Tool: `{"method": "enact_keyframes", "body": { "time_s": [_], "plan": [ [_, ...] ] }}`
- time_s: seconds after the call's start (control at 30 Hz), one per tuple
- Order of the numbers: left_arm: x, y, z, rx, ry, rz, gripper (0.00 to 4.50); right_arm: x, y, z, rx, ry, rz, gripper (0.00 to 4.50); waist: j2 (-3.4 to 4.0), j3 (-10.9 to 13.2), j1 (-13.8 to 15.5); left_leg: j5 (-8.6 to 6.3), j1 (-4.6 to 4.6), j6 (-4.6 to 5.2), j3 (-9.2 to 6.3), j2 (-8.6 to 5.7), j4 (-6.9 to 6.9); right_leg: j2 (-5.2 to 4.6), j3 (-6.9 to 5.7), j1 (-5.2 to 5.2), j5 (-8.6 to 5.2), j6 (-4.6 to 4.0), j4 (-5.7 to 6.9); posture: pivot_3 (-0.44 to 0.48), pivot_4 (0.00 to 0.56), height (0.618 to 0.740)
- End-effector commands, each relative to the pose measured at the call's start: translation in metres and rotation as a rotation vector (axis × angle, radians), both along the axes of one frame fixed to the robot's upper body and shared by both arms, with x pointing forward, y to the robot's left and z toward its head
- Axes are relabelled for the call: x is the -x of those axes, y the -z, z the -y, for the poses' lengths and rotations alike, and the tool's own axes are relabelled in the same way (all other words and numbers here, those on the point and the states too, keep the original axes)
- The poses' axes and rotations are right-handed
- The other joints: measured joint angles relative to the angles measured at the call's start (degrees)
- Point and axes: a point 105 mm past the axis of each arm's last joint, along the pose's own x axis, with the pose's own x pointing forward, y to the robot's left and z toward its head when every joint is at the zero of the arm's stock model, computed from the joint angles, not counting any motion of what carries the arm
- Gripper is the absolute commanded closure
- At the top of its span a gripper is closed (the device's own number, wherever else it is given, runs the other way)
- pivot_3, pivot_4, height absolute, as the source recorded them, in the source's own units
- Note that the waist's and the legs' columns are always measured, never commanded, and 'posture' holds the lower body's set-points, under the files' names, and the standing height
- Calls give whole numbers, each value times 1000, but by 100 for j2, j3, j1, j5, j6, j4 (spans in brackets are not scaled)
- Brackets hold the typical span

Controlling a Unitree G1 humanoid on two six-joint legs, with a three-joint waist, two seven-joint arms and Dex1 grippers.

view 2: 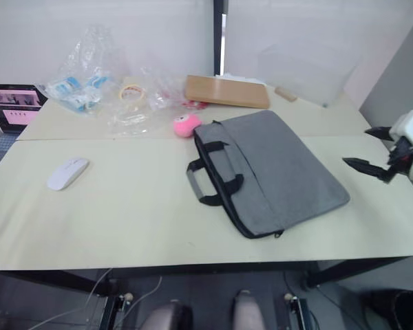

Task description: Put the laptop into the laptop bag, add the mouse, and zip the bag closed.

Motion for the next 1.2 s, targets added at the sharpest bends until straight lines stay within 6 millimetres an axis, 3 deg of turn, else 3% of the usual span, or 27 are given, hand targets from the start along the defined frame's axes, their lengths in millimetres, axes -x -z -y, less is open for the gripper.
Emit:
{"method": "enact_keyframes", "body": {
  "time_s": [0.03,0.27,0.33,0.43,0.57,0.7,0.83,1.03,1.2],
  "plan": [
    [-1,-14,0,-55,18,18,0,3,-11,-2,-28,-38,-7,192,0,0,-3,0,0,0,1,5,0,3,0,1,0,0,-3,0,150,740],
    [-5,-6,2,-47,36,7,0,1,-10,-1,-47,-24,-20,192,1,0,6,-11,-1,-4,1,9,2,3,1,-4,1,0,21,0,150,740],
    [-5,-3,2,-46,36,5,0,-2,-14,-9,-78,-50,2,192,1,0,7,-16,-2,-5,1,8,5,2,3,-9,1,0,50,0,150,740],
    [-8,0,2,-26,23,30,0,-5,-29,-55,-155,-193,26,192,4,2,-18,-18,-1,-6,3,12,8,2,6,-12,1,-1,60,0,150,740],
    [-13,6,5,-6,20,46,0,16,-55,-142,-293,-508,42,192,6,3,-2,-17,-2,-7,3,20,12,7,5,-21,0,-4,79,0,150,740],
    [-17,13,8,-2,24,52,0,43,-70,-197,-398,-689,58,192,-1,1,54,-19,-13,-10,-7,20,18,5,-3,-25,2,-6,79,0,150,740],
    [-21,18,10,4,10,75,0,70,-68,-238,-421,-846,33,192,-4,0,182,-34,-20,-11,-15,15,25,-5,-11,-26,3,-5,73,0,150,740],
    [-24,18,22,5,56,77,0,72,-72,-246,-436,-855,55,192,-29,-2,205,-35,-55,-11,-17,9,43,-9,-20,-51,6,-3,76,0,150,740],
    [-44,12,47,-4,140,78,0,70,-68,-247,-435,-859,41,192,-30,-1,202,-33,-59,-13,-15,9,42,-6,-20,-58,6,-4,80,0,150,740]
  ]
}}
